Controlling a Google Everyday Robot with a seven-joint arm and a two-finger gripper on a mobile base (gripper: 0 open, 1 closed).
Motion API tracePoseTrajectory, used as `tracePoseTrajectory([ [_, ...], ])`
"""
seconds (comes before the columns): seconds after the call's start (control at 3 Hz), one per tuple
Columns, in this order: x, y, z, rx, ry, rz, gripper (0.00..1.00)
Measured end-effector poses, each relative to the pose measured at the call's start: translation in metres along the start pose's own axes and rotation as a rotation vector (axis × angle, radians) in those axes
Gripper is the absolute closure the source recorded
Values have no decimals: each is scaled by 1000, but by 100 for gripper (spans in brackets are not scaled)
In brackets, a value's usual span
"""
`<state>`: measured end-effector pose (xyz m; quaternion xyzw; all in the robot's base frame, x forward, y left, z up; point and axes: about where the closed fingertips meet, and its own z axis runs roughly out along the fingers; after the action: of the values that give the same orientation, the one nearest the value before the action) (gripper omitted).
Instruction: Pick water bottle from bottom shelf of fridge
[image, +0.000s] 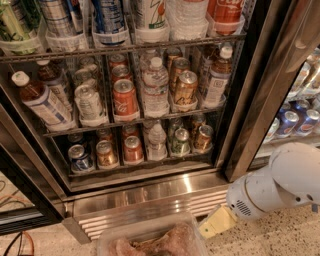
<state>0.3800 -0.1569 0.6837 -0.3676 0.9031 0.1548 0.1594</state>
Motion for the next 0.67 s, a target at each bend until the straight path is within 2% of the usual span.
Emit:
tracePoseTrajectory([
  [0.33, -5, 3, 14, -19, -40, 12, 0],
  [0.67, -15, 15, 53, -63, -126, 104, 0],
])
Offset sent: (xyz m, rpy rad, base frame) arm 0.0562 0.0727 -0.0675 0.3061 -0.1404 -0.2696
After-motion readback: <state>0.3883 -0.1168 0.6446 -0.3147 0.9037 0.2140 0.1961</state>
